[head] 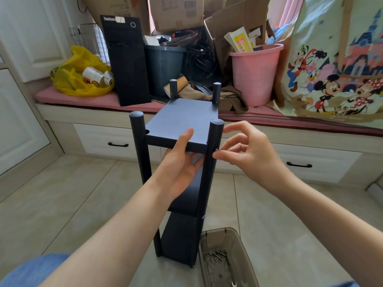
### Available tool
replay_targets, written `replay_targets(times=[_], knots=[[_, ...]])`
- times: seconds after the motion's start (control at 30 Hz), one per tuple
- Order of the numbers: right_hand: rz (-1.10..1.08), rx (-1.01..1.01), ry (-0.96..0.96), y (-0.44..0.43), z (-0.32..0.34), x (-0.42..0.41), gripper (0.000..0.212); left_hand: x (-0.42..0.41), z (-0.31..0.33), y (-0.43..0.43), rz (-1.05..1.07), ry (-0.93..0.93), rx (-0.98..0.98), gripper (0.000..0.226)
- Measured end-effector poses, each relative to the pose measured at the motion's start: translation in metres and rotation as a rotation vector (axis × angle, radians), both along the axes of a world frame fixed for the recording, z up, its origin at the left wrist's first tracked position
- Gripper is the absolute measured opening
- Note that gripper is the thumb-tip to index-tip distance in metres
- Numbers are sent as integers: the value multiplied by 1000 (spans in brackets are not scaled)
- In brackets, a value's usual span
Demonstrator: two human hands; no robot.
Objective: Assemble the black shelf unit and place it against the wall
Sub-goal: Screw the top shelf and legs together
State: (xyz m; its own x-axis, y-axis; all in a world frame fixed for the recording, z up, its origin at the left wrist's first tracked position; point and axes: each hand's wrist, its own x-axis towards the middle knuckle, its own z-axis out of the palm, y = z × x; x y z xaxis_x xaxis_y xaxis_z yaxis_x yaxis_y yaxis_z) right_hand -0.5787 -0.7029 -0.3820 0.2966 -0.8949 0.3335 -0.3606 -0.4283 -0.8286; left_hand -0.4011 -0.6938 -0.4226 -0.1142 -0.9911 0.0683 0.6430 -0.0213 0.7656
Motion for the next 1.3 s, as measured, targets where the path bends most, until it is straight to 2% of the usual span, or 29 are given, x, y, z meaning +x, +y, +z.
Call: replay_targets(times=[0.07,0.13,0.23,0.3,0.43,0.67,0.9,1.3], knots=[[106,122,-28,-5,6,-3,49,2,-3,1,-41,-43,-41,44],[212,209,-30,-9,9,-6,44,5,-5,2,-95,-99,-85,31],[267,240,-1,-13,10,-9,41,9,-6,2,-142,-141,-121,28],[275,241,4,-14,10,-9,41,10,-6,1,-108,-182,-121,31],[306,249,-4,-14,11,-10,42,15,-7,-1,19,-213,-127,58],[289,188,12,-11,11,-10,42,12,-6,2,26,-183,-213,48],[290,155,3,-10,9,-9,44,10,-6,2,54,-183,-198,41],[338,156,20,-13,12,-15,40,12,-10,1,12,-193,-175,58]])
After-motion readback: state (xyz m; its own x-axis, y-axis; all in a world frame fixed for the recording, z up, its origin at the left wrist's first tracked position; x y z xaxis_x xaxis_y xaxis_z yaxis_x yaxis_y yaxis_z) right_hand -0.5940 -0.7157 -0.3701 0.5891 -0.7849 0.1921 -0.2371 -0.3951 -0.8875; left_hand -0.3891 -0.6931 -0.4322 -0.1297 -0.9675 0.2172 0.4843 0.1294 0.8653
